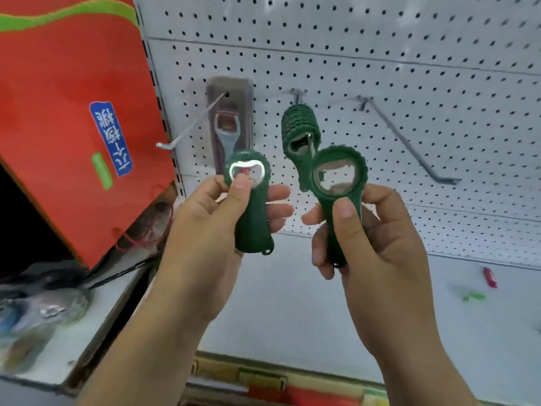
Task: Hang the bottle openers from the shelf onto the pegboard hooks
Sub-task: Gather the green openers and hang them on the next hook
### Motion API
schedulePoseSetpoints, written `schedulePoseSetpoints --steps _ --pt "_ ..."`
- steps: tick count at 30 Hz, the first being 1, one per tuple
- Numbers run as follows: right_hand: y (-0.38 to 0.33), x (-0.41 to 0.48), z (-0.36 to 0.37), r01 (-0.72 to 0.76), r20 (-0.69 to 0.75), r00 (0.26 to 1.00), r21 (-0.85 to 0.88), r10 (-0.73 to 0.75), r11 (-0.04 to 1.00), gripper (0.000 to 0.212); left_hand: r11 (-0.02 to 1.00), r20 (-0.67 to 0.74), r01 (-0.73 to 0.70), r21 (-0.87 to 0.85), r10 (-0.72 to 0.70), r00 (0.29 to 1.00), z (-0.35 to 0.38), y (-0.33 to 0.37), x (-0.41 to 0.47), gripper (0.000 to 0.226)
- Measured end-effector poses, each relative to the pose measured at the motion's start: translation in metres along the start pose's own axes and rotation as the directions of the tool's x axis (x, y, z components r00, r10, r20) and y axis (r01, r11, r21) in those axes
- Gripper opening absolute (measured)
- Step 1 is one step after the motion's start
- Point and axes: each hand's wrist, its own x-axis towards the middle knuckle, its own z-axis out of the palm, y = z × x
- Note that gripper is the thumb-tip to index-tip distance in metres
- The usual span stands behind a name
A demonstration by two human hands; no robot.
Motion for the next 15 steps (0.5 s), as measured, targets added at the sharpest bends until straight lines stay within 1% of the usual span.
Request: schedulePoseSetpoints --steps 3,6,11,15 --pt "0.001 -0.007 0.004 0.006 -0.05 0.999 -0.002 -0.006 1.0 0.014 0.999 0.071 0.034 -0.001 -0.034 0.997 -0.002 0.001 0.002 0.022" --pt "0.002 -0.006 0.01 0.013 -0.044 0.999 -0.017 -0.014 1.0 0.016 0.999 0.107 0.039 0.01 -0.04 0.993 -0.004 0.0 0.002 0.023" --pt "0.004 0.007 0.02 0.0 -0.1 0.995 -0.069 -0.007 0.998 0.013 0.995 0.099 0.099 -0.033 -0.095 0.991 -0.014 0.0 0.005 0.042" --pt "0.012 0.018 0.023 -0.033 -0.103 0.994 -0.096 0.024 0.995 0.013 0.989 0.085 0.129 -0.069 -0.123 0.989 -0.023 0.001 0.008 0.044"
